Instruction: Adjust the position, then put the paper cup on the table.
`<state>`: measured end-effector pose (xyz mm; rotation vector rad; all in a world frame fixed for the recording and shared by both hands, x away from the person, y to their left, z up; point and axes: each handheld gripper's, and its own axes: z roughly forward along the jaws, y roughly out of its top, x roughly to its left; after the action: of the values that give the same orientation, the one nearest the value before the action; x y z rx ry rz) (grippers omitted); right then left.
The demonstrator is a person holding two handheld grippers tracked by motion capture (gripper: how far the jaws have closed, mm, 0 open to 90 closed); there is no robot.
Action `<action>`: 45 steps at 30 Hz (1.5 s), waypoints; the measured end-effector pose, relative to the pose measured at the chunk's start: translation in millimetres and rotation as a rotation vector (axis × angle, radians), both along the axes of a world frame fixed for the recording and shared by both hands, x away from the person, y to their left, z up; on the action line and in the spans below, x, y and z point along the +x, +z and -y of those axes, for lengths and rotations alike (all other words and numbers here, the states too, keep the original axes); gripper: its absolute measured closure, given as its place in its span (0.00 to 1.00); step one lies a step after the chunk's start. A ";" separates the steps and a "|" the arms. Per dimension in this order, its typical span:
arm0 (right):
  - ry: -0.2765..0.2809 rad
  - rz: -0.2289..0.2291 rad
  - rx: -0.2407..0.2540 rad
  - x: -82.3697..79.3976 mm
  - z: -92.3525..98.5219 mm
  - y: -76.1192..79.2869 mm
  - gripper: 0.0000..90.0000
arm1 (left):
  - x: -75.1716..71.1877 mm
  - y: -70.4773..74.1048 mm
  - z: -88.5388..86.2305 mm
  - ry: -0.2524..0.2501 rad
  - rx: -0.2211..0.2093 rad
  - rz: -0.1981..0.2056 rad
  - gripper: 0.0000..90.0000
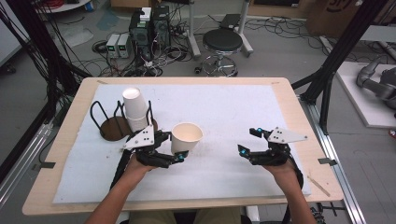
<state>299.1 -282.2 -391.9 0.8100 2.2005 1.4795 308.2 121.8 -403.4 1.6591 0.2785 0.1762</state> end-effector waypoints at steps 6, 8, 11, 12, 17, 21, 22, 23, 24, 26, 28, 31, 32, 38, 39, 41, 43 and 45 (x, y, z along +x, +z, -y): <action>-0.003 0.000 0.001 -1.2 0.6 -0.9 0.23 | 0.3 -0.6 -3.1 0.020 -0.012 0.007 0.40; -0.001 0.002 0.003 -1.5 0.1 -0.7 0.23 | 1.1 -0.6 -3.5 0.028 -0.023 0.012 0.40; -0.002 0.005 0.005 -1.2 0.7 -0.2 0.23 | 3.7 -0.8 -4.3 0.038 -0.040 0.013 0.39; -0.005 0.009 0.006 -0.8 1.1 -0.3 0.23 | 4.5 -0.7 -4.8 0.042 -0.045 0.015 0.39; -0.011 0.003 0.006 -1.7 3.0 -1.2 0.23 | 11.0 1.6 -7.2 0.087 -0.064 0.037 0.39; -0.014 0.003 0.009 -2.5 3.6 -1.8 0.23 | 19.6 3.0 -5.7 0.108 -0.076 0.049 0.39; -0.016 0.006 0.011 -2.5 3.8 -1.6 0.23 | 20.6 3.1 -4.9 0.110 -0.082 0.052 0.39; -0.017 0.006 0.012 -2.5 3.8 -1.5 0.23 | 21.9 3.5 -3.6 0.114 -0.088 0.058 0.39; -0.018 0.006 0.012 -2.4 3.9 -1.4 0.23 | 23.2 3.5 -2.6 0.117 -0.095 0.064 0.39; -0.018 0.012 0.012 -1.6 4.2 -1.3 0.23 | 24.8 2.6 -0.8 0.119 -0.099 0.063 0.39; -0.018 0.007 0.017 -1.3 3.9 -1.1 0.23 | 26.5 0.5 1.4 0.122 -0.093 0.061 0.39; -0.016 0.006 0.016 -0.2 3.4 -1.9 0.23 | 28.8 -1.3 3.1 0.126 -0.090 0.062 0.39; -0.016 0.002 0.015 -0.4 3.1 -2.1 0.23 | 29.4 -1.5 3.3 0.129 -0.092 0.061 0.39; -0.011 0.006 0.009 -2.1 3.0 -2.0 0.23 | 38.3 -8.5 4.9 0.180 -0.074 0.049 0.39; -0.011 0.006 0.012 -2.4 3.1 -2.1 0.23 | 40.9 -10.9 5.6 0.186 -0.080 0.044 0.39; -0.011 0.005 0.012 -3.0 3.4 -2.3 0.23 | 44.8 -14.2 7.5 0.196 -0.084 0.044 0.39; -0.012 0.002 0.013 -3.0 3.6 -2.5 0.23 | 48.3 -17.6 9.5 0.203 -0.084 0.035 0.39; -0.011 0.004 0.013 -2.5 4.1 -2.6 0.23 | 52.7 -22.4 11.4 0.205 -0.069 0.024 0.39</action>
<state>296.6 -286.3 -394.5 0.8216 2.1826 1.4912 360.9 110.4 -425.8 1.5584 0.4327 0.3368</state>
